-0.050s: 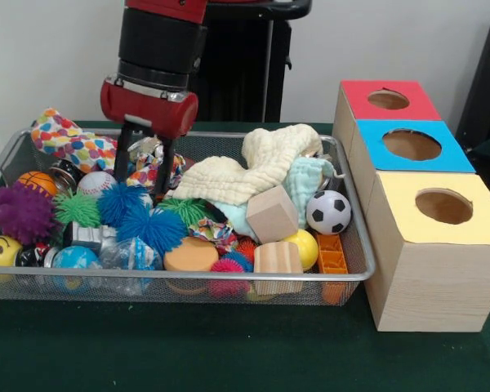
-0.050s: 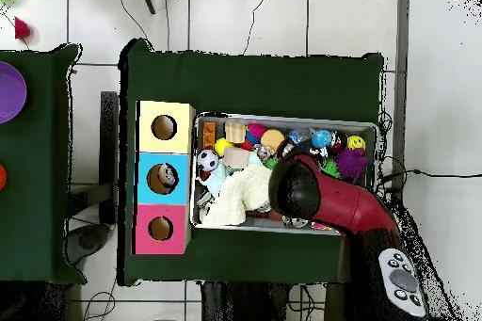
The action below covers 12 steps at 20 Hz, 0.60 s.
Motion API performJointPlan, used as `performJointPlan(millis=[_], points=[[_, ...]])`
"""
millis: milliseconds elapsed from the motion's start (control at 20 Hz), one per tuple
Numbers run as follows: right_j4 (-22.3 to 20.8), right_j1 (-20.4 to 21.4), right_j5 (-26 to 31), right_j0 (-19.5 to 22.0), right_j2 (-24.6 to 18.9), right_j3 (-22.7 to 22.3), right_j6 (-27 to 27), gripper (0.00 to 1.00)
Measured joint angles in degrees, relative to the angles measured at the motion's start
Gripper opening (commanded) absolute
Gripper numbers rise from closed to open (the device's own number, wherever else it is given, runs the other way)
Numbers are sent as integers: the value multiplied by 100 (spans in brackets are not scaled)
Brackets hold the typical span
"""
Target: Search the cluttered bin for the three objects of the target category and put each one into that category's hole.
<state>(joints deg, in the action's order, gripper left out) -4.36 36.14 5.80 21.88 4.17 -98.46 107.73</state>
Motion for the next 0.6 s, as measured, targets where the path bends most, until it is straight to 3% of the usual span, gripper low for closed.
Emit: performJointPlan(millis=[600], points=[[1487,-504,-103,82,179,0,652,100]])
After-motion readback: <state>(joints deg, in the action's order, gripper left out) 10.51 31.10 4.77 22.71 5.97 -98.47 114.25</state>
